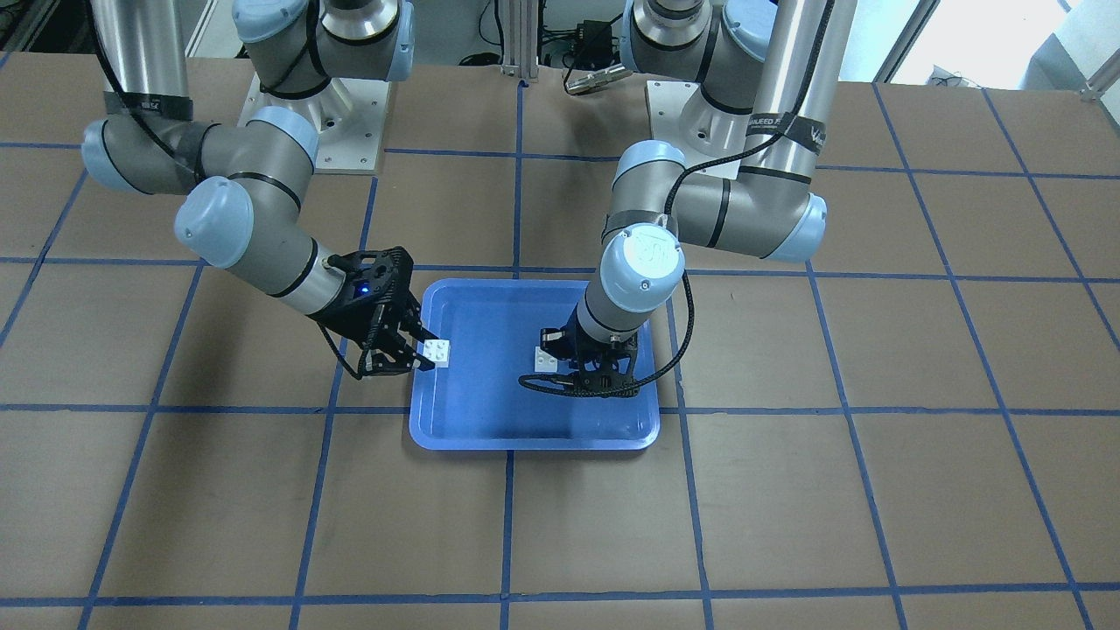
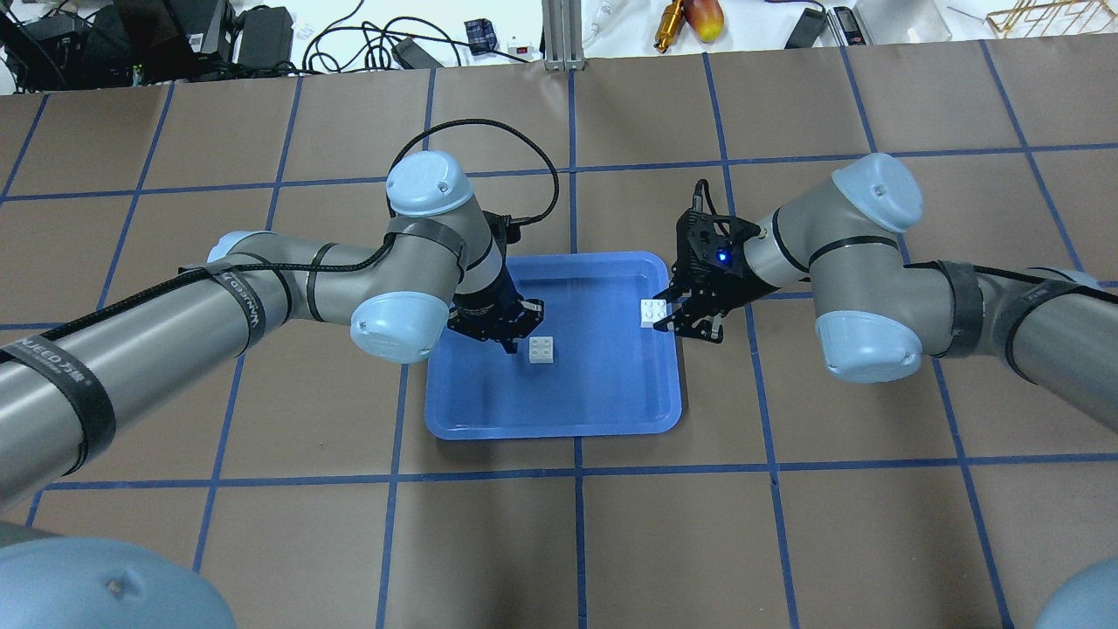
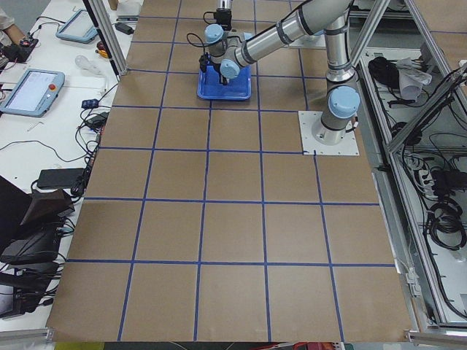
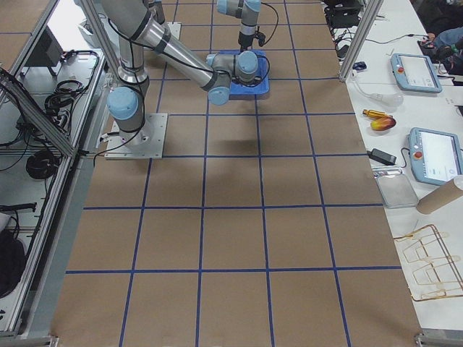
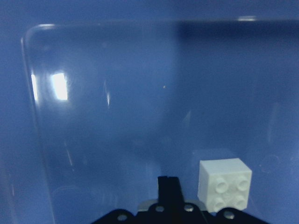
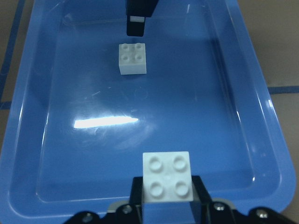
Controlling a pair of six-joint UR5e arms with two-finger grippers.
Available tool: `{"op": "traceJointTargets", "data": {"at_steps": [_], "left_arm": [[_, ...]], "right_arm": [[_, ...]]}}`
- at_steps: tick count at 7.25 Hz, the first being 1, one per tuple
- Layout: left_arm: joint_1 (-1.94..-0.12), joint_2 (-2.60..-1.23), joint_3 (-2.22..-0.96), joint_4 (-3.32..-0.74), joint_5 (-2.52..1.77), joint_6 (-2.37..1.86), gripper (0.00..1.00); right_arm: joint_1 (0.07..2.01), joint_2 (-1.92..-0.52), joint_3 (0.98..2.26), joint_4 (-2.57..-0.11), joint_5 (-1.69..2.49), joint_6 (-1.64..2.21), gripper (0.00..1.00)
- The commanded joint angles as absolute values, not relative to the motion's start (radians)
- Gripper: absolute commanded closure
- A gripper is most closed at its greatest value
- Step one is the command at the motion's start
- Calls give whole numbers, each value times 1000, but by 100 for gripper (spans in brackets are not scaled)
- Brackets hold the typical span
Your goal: Assemble white blocks and place on blue tray
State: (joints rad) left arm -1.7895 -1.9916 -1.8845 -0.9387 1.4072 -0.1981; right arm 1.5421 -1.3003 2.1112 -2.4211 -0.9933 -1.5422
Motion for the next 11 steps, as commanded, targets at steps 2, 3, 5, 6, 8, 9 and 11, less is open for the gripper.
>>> {"op": "traceJointTargets", "data": {"at_steps": [2,3,5,6,8,9,11], "left_arm": [[-1793,-2000,-1885,-934,1356,-250,95],[-1796,-2000,-1884,-934,1356,-265,95],[-1804,-2002,-1885,-934,1356,-271,95],[-1822,-2003,-1884,-933,1356,-281,95],[-1824,-2003,-1882,-933,1356,-301,95],[-1824,-2003,-1884,-927,1356,-301,95],[-1824,-2003,-1884,-925,1356,-302,95]], "right_arm": [[1618,-1200,2118,-2594,-992,-1487,100],[1637,-1186,2117,-2629,-992,-1459,100],[1657,-1183,2118,-2632,-991,-1443,100],[1667,-1175,2118,-2632,-991,-1443,100],[1684,-1169,2118,-2660,-991,-1443,100],[1686,-1157,2118,-2661,-991,-1445,100],[1698,-1138,2114,-2665,-991,-1443,100]]}}
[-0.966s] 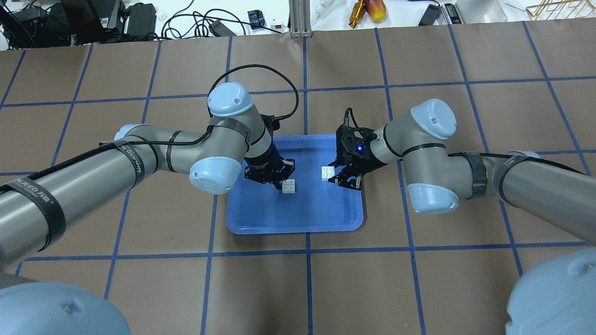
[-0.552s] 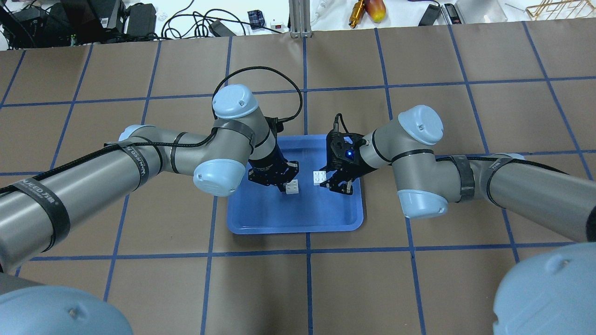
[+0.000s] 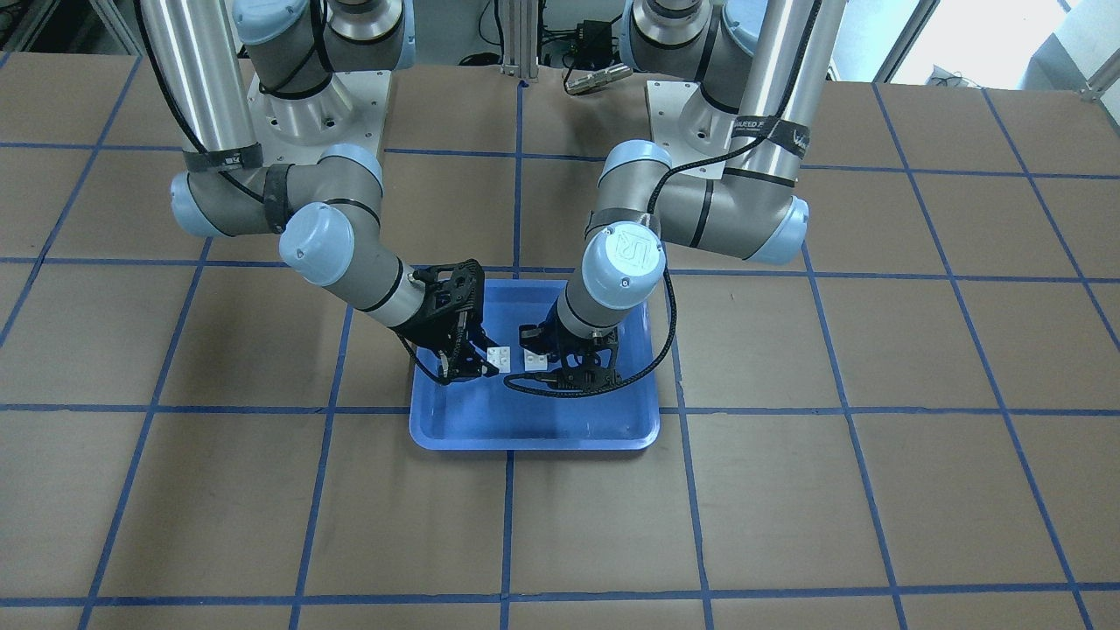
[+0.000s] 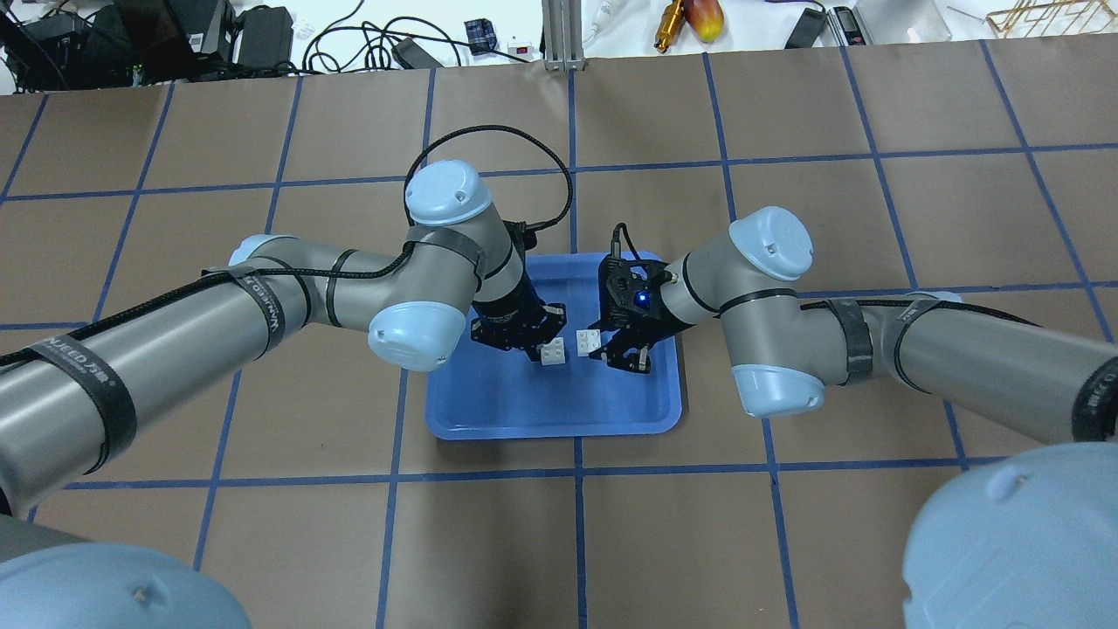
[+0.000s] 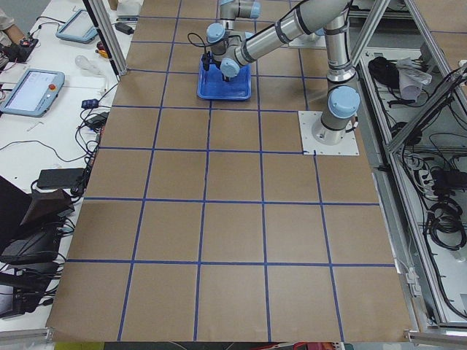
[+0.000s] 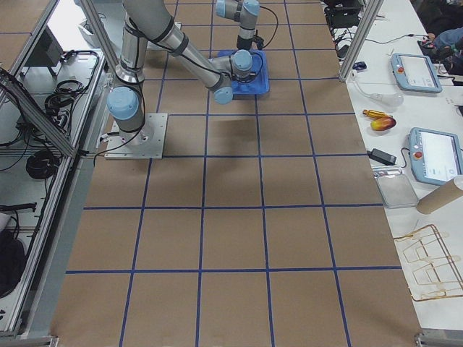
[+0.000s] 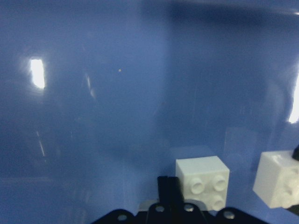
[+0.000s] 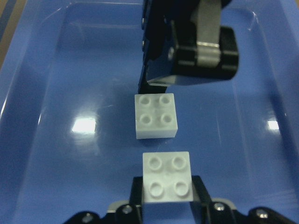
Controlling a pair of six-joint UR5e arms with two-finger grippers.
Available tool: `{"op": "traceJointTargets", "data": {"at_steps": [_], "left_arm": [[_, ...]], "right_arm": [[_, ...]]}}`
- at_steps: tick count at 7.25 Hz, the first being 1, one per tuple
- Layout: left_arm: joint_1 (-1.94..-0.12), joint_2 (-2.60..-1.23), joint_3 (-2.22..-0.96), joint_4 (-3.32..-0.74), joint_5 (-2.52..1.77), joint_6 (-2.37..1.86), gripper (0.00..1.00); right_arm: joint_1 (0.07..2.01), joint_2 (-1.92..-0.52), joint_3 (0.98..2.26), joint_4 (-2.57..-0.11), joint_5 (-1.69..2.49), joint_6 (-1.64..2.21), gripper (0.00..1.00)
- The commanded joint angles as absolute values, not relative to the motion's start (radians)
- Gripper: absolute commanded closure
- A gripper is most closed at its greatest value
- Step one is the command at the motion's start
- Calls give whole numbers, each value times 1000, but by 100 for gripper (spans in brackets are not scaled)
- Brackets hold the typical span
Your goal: Assemble white blocks and place on blue tray
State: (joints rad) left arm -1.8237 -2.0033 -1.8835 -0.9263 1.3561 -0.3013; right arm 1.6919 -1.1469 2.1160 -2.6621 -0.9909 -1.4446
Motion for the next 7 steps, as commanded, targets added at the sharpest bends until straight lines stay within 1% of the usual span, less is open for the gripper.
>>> {"op": "traceJointTargets", "data": {"at_steps": [1,7], "left_arm": [[-1824,-2003,-1884,-925,1356,-301,95],[-1825,-2005,-1884,-925,1355,-302,95]], "right_arm": [[1704,-1138,2114,-2663,-991,-1443,100],[1710,-1137,2112,-2660,-991,-1422,100]]}}
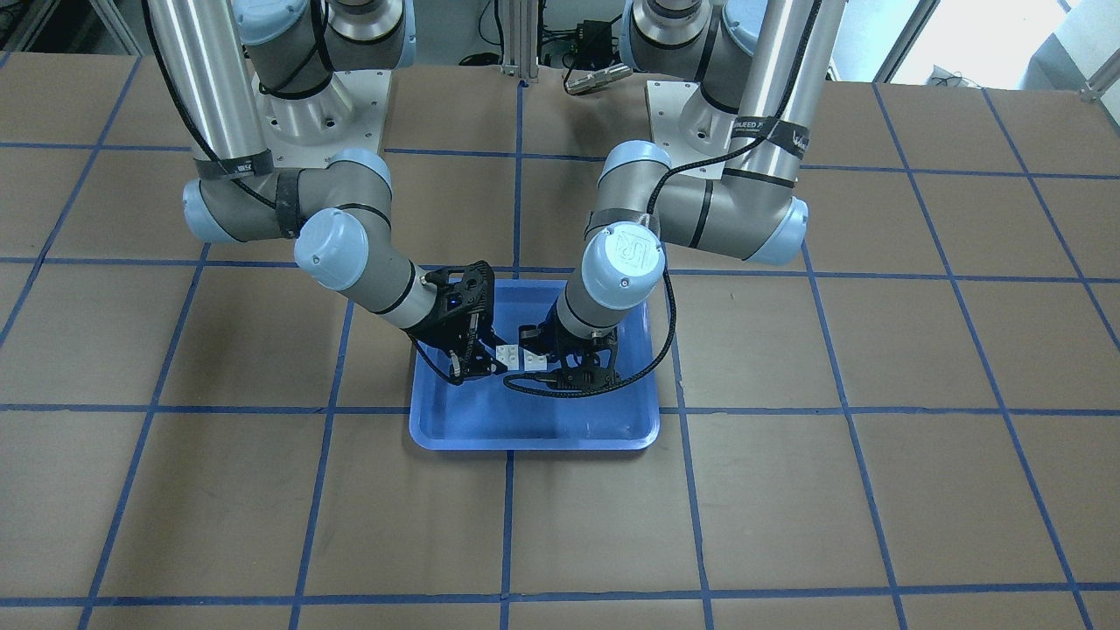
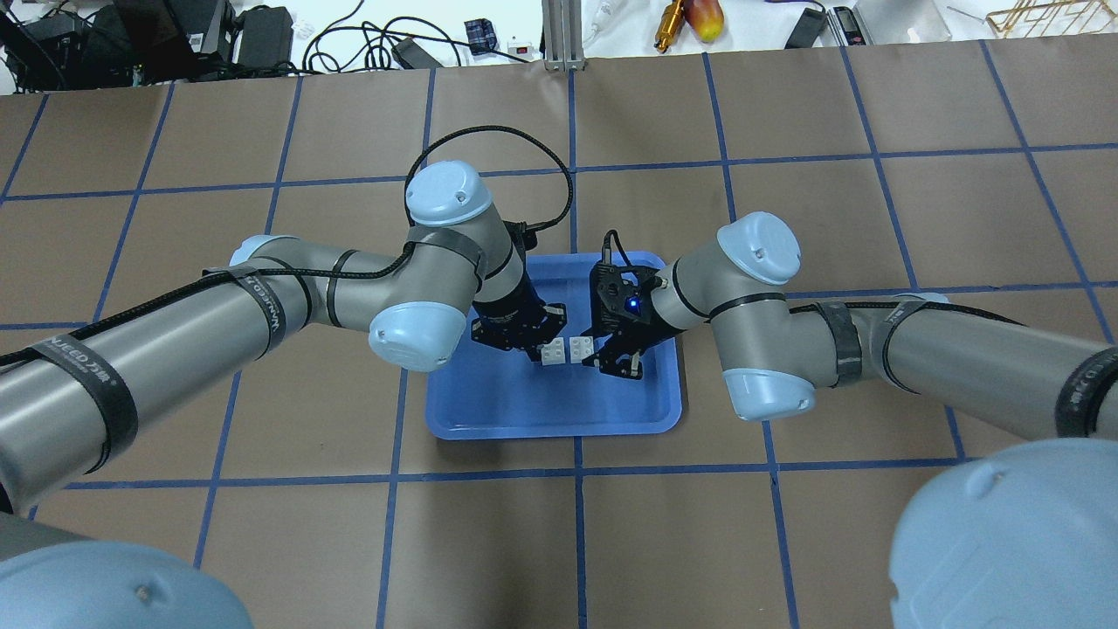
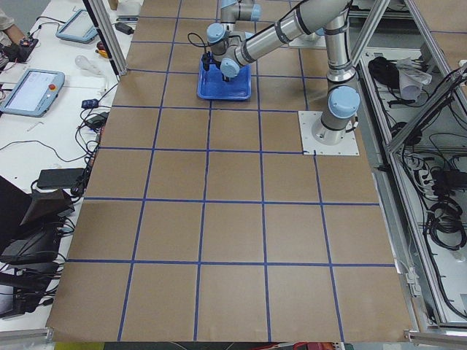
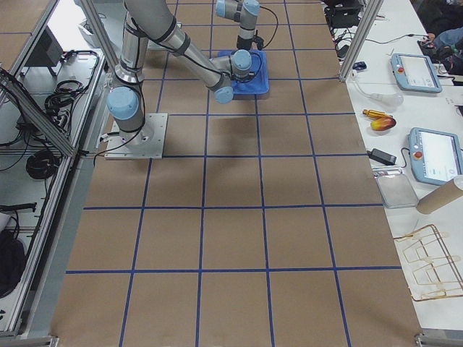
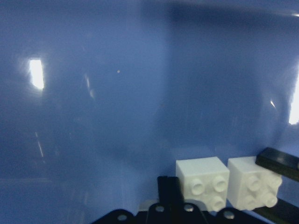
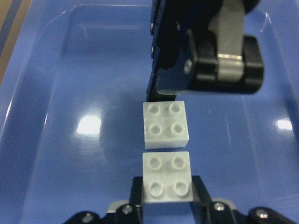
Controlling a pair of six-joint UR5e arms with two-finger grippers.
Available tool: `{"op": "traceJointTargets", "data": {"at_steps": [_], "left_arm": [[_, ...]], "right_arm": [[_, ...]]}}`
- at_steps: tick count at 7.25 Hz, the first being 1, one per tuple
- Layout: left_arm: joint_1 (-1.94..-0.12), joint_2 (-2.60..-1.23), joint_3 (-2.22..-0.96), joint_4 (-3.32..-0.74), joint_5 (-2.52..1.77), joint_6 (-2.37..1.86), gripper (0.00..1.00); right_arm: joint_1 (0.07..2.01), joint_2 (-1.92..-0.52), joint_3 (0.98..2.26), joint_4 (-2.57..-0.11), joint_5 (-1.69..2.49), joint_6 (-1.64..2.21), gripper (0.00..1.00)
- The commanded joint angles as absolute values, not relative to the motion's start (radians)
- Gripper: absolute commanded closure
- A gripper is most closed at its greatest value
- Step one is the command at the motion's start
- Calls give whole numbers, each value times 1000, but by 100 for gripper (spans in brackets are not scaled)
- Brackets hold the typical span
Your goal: Assemble white blocks and place on blue tray
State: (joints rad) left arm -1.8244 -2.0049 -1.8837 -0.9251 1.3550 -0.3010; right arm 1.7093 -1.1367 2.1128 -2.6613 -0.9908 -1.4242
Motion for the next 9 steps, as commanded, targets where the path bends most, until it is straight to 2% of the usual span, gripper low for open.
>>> {"op": "traceJointTargets", "data": {"at_steps": [1,5,6,9], "left_arm": [[-1825,-2005,-1884,-923,1355,-302,95],[-1825,-2005,-1884,-922,1355,-302,95],[-1825,-2005,-1884,-922,1355,-302,94],[-1825,-2005,-1884,-922,1355,-302,94]], "right_arm": [[1710,-1137,2109,-2660,-991,-1420,100],[1724,-1132,2108,-2661,-989,-1401,100],[1724,-1129,2108,-2661,-989,-1401,95],[1724,-1129,2109,-2660,-988,-1382,22]]}}
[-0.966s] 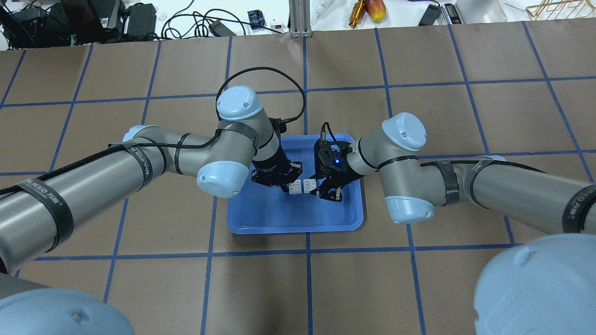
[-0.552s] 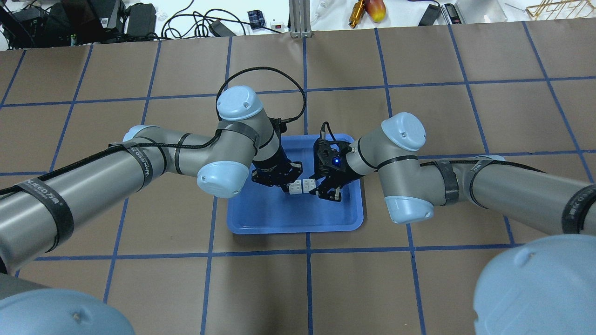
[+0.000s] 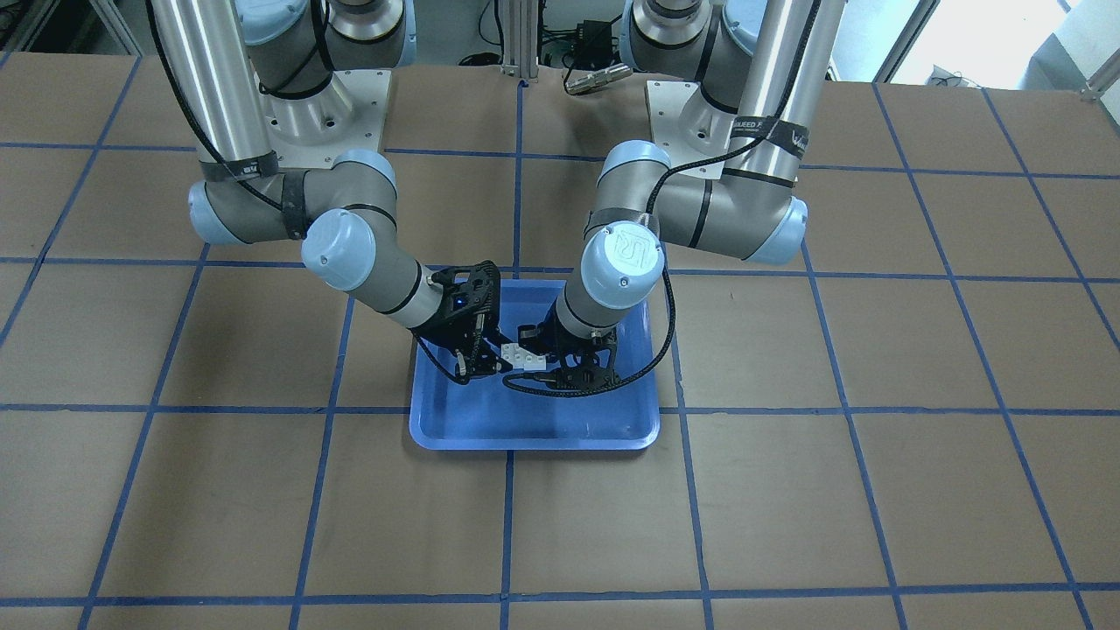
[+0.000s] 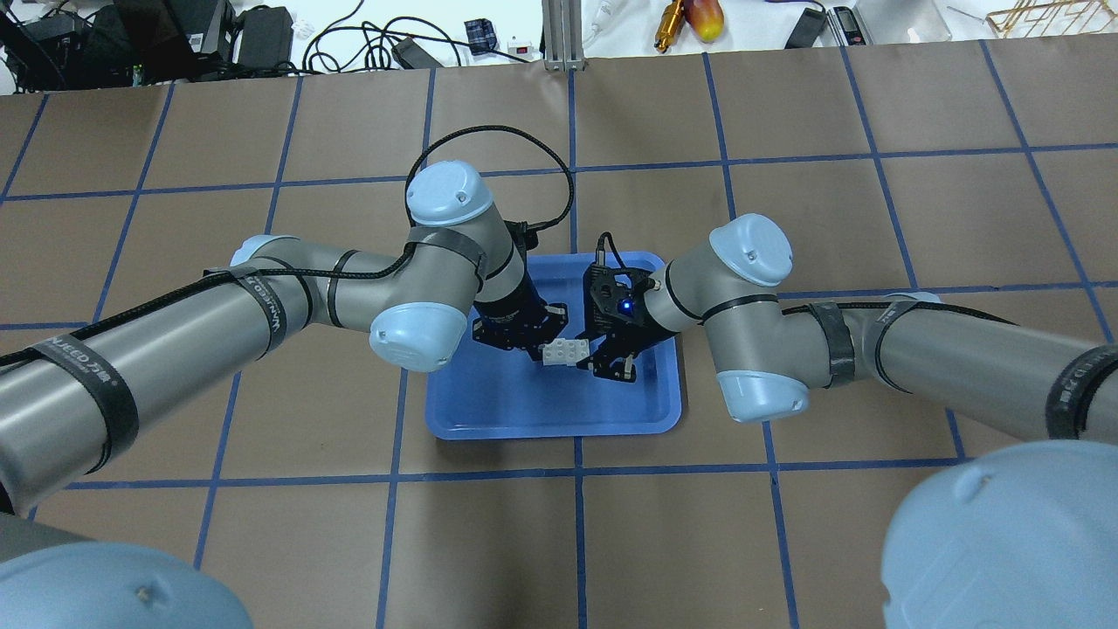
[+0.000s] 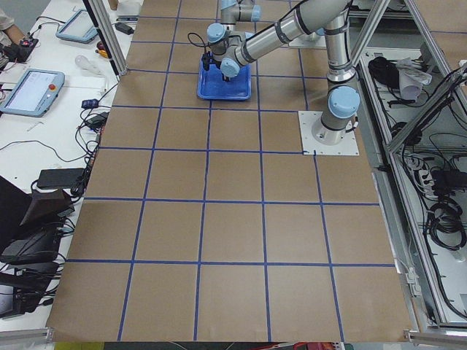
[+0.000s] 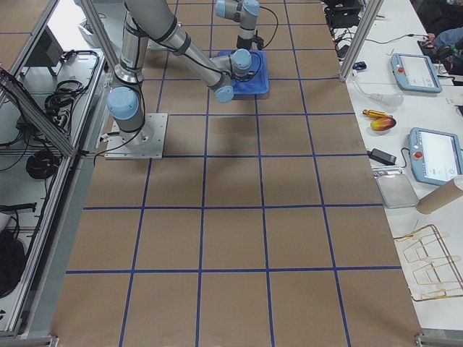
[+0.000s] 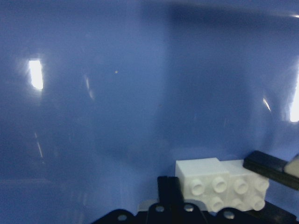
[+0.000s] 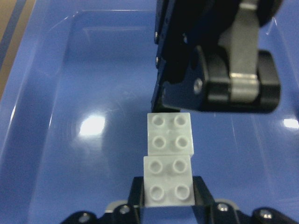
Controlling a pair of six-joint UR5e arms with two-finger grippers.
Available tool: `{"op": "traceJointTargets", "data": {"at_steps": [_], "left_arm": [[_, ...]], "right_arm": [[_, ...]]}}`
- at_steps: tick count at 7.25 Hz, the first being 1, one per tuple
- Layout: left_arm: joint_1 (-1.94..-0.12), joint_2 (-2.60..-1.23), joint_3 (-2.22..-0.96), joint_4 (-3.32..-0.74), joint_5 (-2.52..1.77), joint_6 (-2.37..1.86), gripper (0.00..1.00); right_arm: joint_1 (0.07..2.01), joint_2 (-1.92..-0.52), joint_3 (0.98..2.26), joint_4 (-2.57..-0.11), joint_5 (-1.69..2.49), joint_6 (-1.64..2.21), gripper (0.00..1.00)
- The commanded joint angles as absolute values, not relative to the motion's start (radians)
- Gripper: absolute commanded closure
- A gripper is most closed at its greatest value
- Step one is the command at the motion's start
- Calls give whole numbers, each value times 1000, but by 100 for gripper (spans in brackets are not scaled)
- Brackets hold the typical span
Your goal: Assemble white blocks and place on blue tray
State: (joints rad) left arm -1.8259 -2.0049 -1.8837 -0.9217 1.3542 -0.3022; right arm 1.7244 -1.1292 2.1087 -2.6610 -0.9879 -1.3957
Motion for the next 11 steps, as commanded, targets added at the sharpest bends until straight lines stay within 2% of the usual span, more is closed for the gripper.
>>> {"op": "traceJointTargets", "data": {"at_steps": [1,2,4,6,8,9,11], "left_arm": [[-1825,-2005,-1884,-922,1355,-302,94],[-1827,-2005,-1884,-922,1355,-302,94],[-1827,-2005,-1884,-922,1355,-302,94],[-1828,-2005,-1884,-920,1353,-302,94],[-1832,-2005,-1884,-920,1351,-304,94],[-1832,-2003,-1884,-920,1351,-302,94],[-1819,-1974,-1878,-920,1353,-279,93]], "right_arm": [[1723,-1129,2109,-2660,-988,-1334,3],[1723,-1137,2108,-2660,-991,-1286,0],[1721,-1181,2092,-2652,-1025,-1104,0],[1709,-1277,2086,-2614,-1151,-851,0],[1684,-1412,2066,-2425,-1297,-516,0],[1642,-1449,2009,-2266,-1352,-329,0],[1583,-1473,1801,-1916,-1400,-128,0]]}}
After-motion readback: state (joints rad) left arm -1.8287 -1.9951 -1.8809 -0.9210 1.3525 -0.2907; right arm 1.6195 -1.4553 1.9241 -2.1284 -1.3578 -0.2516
